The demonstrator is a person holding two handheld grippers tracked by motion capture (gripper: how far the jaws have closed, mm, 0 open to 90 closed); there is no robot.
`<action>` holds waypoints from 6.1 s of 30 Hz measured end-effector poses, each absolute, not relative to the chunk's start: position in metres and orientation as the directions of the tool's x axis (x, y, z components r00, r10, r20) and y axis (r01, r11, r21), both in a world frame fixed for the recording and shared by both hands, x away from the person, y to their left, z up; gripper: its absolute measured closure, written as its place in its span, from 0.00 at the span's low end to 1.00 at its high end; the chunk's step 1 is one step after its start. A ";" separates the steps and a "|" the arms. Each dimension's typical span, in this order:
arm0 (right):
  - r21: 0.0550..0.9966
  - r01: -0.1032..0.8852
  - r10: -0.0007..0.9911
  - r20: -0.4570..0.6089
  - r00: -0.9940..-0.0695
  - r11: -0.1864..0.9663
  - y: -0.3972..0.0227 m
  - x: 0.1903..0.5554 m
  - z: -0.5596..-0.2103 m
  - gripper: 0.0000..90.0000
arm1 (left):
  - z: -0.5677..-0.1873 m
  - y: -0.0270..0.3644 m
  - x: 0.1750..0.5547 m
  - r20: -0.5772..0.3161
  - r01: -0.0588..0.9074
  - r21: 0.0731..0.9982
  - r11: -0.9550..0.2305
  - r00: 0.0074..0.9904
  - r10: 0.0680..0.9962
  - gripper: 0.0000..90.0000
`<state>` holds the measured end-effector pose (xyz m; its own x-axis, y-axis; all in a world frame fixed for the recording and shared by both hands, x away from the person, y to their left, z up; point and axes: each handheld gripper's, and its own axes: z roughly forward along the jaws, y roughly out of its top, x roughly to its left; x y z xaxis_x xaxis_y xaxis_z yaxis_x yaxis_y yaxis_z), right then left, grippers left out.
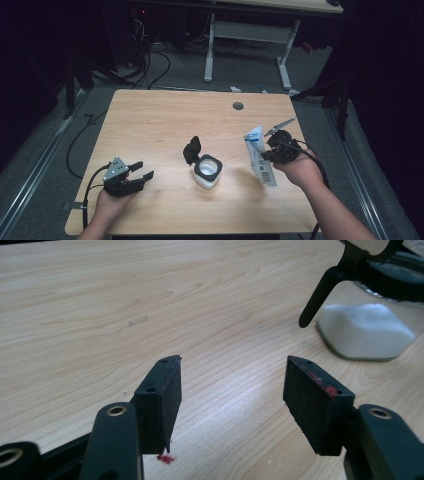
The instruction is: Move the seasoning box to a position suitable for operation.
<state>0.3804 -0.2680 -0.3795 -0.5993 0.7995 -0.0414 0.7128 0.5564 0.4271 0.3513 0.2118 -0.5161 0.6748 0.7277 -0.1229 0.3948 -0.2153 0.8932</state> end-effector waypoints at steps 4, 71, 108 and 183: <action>0.438 0.718 0.811 -0.045 -0.583 0.541 -0.276 0.380 -0.381 0.99 | -0.516 0.212 0.350 -0.120 0.391 0.894 -0.218 0.679 0.724 0.44; 0.869 0.441 0.904 -0.018 -0.428 0.226 -0.318 0.343 -0.445 0.99 | -0.523 0.211 0.351 -0.037 0.353 0.888 -0.295 0.695 0.718 0.42; 0.917 0.359 0.916 -0.016 -0.400 0.173 -0.322 0.343 -0.475 0.98 | -0.524 0.208 0.350 -0.047 0.364 0.883 -0.296 0.696 0.717 0.43; 0.838 0.503 0.936 -0.027 -0.350 0.212 -0.283 0.279 -0.512 0.32 | -0.527 0.201 0.354 -0.063 0.431 0.851 -0.300 0.650 0.758 0.33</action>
<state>0.2794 -0.2834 -0.5120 -0.3497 0.9365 -0.0268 0.5034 0.2119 0.8377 0.3543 0.2010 -0.5275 0.6497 0.7576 -0.0625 0.4314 -0.2997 0.8509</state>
